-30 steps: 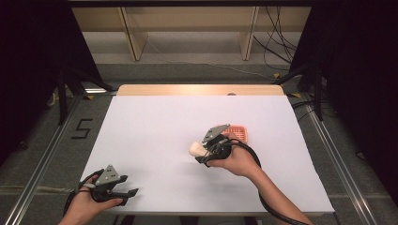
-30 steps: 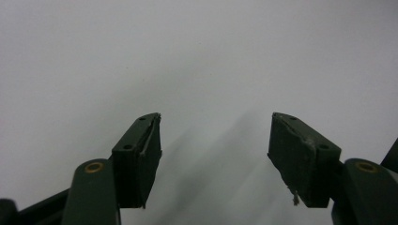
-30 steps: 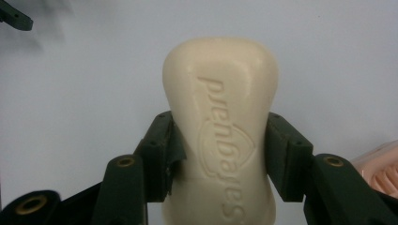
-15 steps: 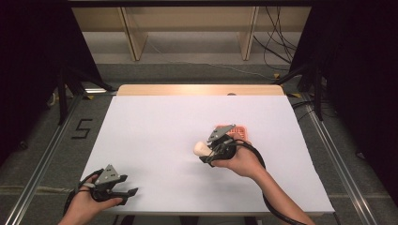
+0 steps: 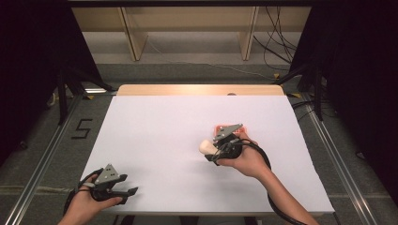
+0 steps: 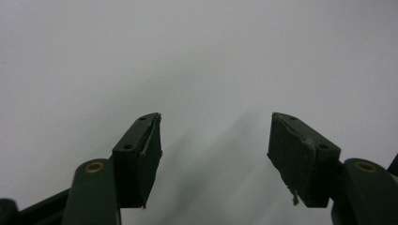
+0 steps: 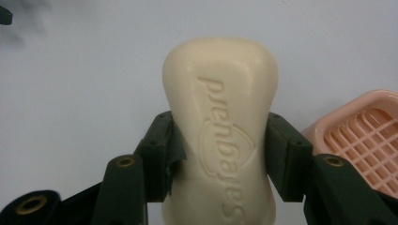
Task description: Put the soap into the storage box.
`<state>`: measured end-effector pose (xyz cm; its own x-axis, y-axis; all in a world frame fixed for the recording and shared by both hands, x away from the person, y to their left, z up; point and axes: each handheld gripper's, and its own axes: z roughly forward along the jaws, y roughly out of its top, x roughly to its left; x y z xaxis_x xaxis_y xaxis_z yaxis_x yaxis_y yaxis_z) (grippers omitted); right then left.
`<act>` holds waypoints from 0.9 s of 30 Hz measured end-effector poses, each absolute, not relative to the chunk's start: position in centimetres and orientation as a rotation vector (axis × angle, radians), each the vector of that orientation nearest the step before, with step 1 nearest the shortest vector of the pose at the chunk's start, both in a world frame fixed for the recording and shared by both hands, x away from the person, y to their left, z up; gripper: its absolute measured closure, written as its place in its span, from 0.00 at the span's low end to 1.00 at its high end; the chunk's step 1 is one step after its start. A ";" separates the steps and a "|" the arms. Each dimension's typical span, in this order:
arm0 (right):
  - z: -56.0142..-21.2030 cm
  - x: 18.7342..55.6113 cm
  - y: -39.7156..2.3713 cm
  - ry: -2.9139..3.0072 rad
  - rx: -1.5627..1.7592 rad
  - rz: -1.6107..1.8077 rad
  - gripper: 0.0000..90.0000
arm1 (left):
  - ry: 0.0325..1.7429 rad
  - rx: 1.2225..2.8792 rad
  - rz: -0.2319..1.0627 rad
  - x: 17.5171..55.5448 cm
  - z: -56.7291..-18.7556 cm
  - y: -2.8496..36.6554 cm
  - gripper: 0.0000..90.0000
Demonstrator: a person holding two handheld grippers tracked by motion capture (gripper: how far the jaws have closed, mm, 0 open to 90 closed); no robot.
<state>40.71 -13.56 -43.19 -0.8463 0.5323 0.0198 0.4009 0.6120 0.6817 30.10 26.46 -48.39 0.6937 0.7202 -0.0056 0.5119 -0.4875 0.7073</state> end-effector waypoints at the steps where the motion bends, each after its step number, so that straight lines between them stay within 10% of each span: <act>1: -43.1 40.6 -13.6 2.660 0.799 1.051 0.56 | 0.938 2.201 0.376 30.1 -48.4 26.5 0.38; 27: -42.9 40.9 -16.5 2.616 0.849 1.029 0.56 | 0.939 2.180 0.378 30.0 -48.3 26.5 0.38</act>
<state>40.91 -16.47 -42.93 -0.8134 0.5814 0.0187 0.4384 0.5915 0.6767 30.04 26.54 -48.29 0.6913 0.7224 -0.0143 0.5106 -0.4744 0.7171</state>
